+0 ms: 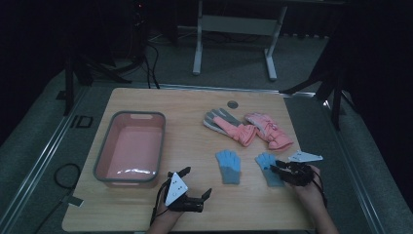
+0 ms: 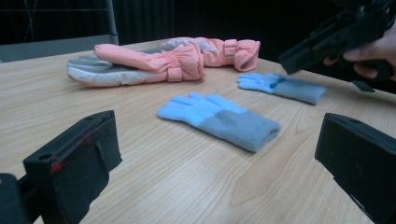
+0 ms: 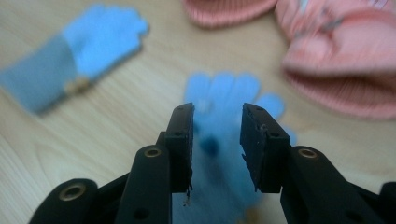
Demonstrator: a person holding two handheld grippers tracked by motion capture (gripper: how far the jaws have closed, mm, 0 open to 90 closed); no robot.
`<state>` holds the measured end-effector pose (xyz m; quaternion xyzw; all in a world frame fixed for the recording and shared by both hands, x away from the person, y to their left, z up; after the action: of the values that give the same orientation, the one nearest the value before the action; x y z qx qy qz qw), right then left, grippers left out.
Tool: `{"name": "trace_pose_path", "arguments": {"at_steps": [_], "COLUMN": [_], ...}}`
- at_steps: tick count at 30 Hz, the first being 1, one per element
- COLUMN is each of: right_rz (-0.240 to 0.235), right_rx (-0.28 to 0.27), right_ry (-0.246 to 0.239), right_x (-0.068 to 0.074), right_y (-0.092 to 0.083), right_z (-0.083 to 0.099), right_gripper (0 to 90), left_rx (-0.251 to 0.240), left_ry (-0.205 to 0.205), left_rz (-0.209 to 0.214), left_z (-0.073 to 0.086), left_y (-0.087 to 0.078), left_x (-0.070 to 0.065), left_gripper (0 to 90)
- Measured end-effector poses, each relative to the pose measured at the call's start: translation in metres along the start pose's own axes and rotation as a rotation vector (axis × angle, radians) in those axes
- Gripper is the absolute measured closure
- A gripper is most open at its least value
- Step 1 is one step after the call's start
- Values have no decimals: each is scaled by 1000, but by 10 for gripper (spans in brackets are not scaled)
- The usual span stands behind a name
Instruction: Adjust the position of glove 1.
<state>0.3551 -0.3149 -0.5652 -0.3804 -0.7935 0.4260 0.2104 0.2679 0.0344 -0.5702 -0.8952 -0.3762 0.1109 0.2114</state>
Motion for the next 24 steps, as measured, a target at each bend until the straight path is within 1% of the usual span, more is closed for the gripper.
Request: {"name": "trace_pose_path", "arguments": {"at_steps": [1, 3, 5, 7, 8, 10, 11, 12, 13, 14, 16, 17, 18, 19, 20, 22, 24], "right_rz": [-1, -18, -57, -46, -58, -49, -26, 7, 27, 40, 65, 71, 76, 94, 99, 86, 76], "right_rx": [-2, -10, -23, -18, -9, -7, -12, -14, -20, -29, -26, -32, -38, -39, -48, -74, -98], "right_ry": [2, 29, 64, 63, 64, 59, 47, 39, 40, 53, 79, 105, 116, 115, 118, 140, 145], "right_x": [-2, -4, -4, -3, -2, 0, 1, 3, 3, 4, 7, 8, 10, 13, 16, 22, 29], "right_y": [2, 5, 7, 11, 14, 17, 18, 19, 19, 20, 19, 17, 15, 12, 7, -3, -11], "right_z": [3, 7, 9, 11, 11, 12, 13, 13, 13, 14, 13, 11, 9, 5, 1, -9, -21], "right_gripper": [644, 643, 644, 646, 645, 657, 688, 766, 815, 840, 860, 865, 867, 868, 868, 869, 869], "left_rx": [-1, 0, 0, -1, 0, -1, -2, -1, -2, -1, -1, 0, -1, -1, -1, -2, -2], "left_ry": [0, -1, -3, -3, -2, -1, 0, 0, -2, -3, -3, -2, -2, -2, -2, -2, -2], "left_rz": [0, -1, -1, -1, -2, -2, -3, -3, -2, -1, -2, -3, -3, -3, -3, -3, -3], "left_z": [0, 0, 0, 0, 0, 0, 0, 0, 0, 0, 0, 0, 0, 0, 0, 0, 0], "left_y": [0, 0, 0, 0, 0, 0, 0, 0, 0, 0, 0, 0, 0, 0, 0, 0, 0], "left_x": [0, 0, 1, 1, 0, 0, 0, 0, 0, 0, 0, 0, 0, 0, 0, 0, 0], "left_gripper": [1, 0, 0, 1, 1, 1, 1, 1, 1, 0, 1, 0, 0, 1, 1, 1, 1]}}
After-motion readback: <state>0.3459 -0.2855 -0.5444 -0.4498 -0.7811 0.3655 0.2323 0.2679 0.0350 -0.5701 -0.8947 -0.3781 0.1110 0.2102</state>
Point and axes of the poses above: each handheld gripper's, and its own axes: y roughly forward along the jaws, z roughly out of its underside, x roughly to its left, the point moved 5 cm from there along y, roughly forward along the jaws, and after that the axes turned 15 degrees about x, right-handed, at the moved point
